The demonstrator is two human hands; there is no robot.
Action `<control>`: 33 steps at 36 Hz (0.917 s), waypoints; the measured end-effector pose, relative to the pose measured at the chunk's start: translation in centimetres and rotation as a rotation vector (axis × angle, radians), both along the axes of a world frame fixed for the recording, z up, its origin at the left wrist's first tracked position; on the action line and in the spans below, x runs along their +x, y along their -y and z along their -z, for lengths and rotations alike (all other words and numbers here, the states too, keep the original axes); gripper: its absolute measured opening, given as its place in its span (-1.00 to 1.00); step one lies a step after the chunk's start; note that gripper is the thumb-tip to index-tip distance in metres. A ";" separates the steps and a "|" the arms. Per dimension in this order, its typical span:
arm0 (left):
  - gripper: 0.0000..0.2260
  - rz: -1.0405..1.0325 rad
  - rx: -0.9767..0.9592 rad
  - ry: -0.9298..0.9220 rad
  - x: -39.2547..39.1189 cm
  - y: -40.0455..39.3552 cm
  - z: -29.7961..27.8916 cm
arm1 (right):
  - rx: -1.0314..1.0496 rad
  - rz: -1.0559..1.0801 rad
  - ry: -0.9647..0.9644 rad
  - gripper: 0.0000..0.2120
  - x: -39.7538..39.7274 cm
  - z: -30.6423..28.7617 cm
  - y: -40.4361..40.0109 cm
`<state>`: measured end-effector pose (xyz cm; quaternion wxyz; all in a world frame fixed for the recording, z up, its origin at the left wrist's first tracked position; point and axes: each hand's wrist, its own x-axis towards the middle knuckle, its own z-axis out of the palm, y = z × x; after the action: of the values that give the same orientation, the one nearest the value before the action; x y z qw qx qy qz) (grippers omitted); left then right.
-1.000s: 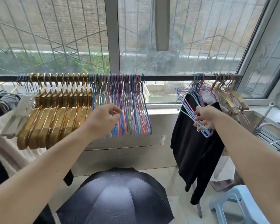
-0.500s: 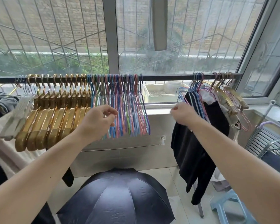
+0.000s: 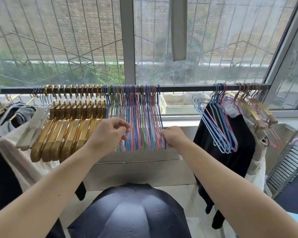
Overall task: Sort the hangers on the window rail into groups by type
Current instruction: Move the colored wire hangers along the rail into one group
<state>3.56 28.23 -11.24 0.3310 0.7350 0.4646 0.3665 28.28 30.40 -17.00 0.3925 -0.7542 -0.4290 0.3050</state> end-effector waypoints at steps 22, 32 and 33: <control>-0.82 -0.013 -0.068 -0.012 -2.3 0.0 0.8 | 0.581 0.210 0.450 -0.80 1.7 -1.5 4.1; -0.80 0.021 -0.090 0.007 -1.7 0.1 0.0 | 0.740 0.214 0.559 -0.73 1.3 -7.1 2.7; -0.80 0.024 -0.086 0.007 -1.8 0.0 -0.1 | 0.740 0.225 0.572 -0.72 1.3 -7.7 2.4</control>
<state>1.78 28.20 -11.18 0.3683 0.7242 0.4701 0.3448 29.61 27.98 -9.26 0.5314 -0.6594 -0.5150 -0.1322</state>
